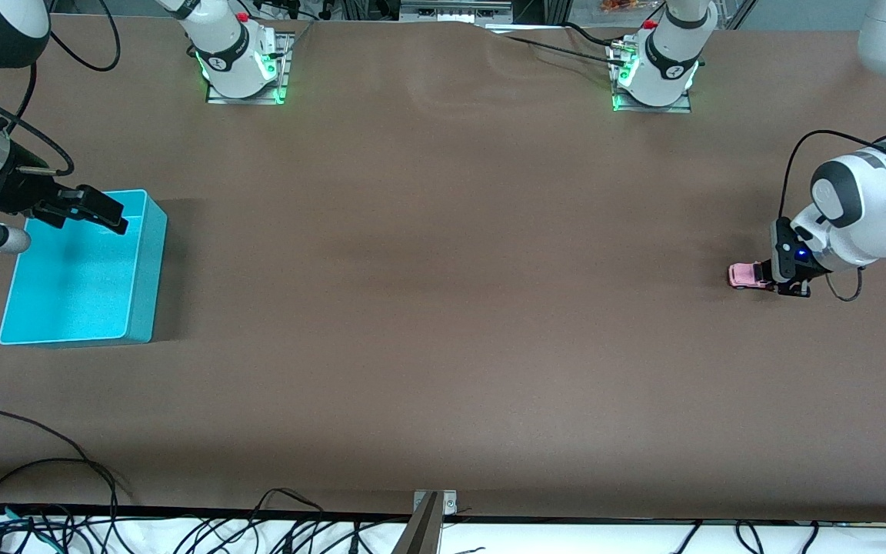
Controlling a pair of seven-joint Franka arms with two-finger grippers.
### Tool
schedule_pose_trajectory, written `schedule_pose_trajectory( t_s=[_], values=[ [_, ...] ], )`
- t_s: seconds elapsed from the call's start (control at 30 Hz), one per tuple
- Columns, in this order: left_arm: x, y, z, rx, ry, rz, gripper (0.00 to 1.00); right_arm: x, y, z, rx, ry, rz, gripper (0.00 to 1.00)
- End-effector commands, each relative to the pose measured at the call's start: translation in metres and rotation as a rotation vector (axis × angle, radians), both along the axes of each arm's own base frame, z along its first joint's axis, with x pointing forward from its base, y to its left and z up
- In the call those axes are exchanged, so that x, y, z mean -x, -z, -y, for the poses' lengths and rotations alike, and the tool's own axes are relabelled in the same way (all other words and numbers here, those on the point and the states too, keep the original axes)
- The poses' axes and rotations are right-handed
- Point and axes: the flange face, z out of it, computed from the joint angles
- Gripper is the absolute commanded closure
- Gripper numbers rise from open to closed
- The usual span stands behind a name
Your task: Wind and store pink jeep toy
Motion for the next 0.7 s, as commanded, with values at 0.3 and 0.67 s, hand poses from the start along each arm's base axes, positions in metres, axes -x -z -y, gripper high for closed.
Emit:
schedule_pose_trajectory(
  t_s=[0.3,0.67],
  values=[
    [-0.023,-0.01,-0.004,0.005,0.026,0.035,0.0,0.007,0.018,0.003,0.013,0.019,-0.007,0.0],
    [-0.059,-0.078,0.014,0.008,0.07,0.065,0.0,0.008,0.021,0.006,0.015,0.024,-0.01,0.0]
  ],
)
